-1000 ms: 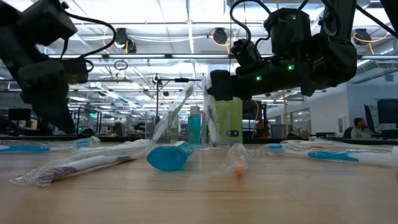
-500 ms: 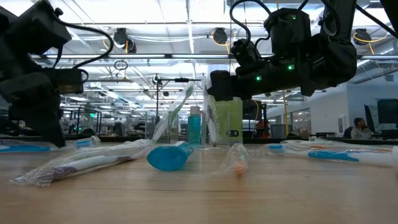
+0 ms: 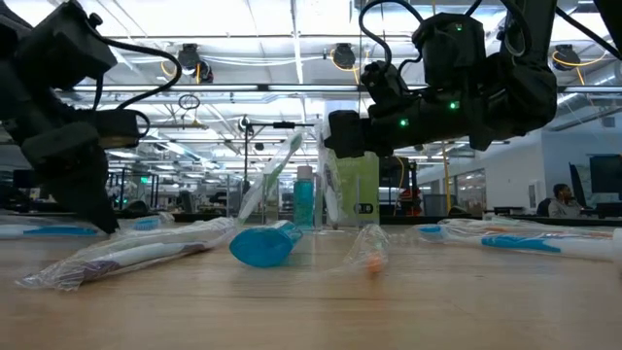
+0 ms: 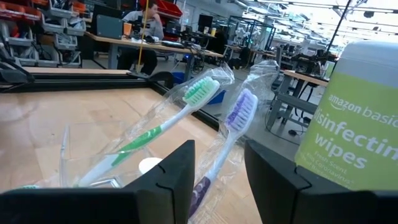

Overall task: Pick & Place toothbrushing station
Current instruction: Put the blue toothbrush into the transparent organizer

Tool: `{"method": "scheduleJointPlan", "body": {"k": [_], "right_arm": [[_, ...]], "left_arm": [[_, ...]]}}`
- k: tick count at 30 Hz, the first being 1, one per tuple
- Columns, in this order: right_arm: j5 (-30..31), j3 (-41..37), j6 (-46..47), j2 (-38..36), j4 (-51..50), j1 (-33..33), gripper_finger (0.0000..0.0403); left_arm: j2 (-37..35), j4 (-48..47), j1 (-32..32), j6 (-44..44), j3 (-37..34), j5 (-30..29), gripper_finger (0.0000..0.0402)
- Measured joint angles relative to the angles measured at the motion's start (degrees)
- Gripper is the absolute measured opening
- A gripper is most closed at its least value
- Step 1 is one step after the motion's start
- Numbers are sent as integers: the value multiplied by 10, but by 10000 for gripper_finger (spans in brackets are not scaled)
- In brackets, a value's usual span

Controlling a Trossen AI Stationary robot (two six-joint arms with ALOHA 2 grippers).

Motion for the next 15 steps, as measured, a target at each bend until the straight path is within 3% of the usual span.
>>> {"method": "scheduleJointPlan", "body": {"k": [3, 6, 11, 15], "right_arm": [[0, 0, 5, 0, 0, 0, 130], [0, 0, 7, 0, 0, 0, 130], [0, 0, 23, 0, 0, 0, 130], [0, 0, 28, 0, 0, 0, 130]], "left_arm": [[-7, 23, -1, -21, 0, -11, 12], [-25, 79, 0, 2, 0, -59, 18], [-53, 218, 0, 87, 0, -163, 4], [-69, 357, 0, 177, 0, -217, 18]]}}
